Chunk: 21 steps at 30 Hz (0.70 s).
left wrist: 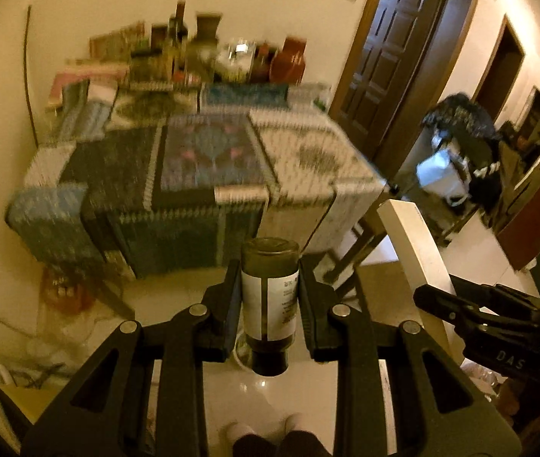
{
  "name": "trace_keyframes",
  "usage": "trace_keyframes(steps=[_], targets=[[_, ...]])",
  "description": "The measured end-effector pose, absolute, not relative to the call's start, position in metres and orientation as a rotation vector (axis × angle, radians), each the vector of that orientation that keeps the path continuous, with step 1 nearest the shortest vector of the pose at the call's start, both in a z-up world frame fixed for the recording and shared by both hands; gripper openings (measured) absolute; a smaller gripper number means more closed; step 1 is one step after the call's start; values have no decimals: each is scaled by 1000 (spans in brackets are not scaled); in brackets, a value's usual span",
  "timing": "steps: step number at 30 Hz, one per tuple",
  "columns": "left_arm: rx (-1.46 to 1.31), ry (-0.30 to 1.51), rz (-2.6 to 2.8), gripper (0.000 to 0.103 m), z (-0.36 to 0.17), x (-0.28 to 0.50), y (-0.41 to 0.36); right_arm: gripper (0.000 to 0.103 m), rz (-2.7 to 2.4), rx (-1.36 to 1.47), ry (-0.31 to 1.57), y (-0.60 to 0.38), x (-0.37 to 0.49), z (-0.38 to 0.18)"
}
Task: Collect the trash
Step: 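Carry the bottle and white box down toward the floor bin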
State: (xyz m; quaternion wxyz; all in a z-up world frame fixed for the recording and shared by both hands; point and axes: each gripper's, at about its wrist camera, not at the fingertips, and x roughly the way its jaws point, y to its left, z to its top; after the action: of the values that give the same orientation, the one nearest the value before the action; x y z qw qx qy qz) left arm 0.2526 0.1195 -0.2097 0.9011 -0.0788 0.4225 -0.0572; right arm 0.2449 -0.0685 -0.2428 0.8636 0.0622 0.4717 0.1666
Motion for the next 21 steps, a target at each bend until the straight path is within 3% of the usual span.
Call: trace_keyframes(steps=[15,21], targets=[[-232,1117,34,27,-435,289,107,48,408,4,1258,-55,277,-450],[-263,1173,45,27,-501,303,102,51,473,43,1315,-51,303,-515]])
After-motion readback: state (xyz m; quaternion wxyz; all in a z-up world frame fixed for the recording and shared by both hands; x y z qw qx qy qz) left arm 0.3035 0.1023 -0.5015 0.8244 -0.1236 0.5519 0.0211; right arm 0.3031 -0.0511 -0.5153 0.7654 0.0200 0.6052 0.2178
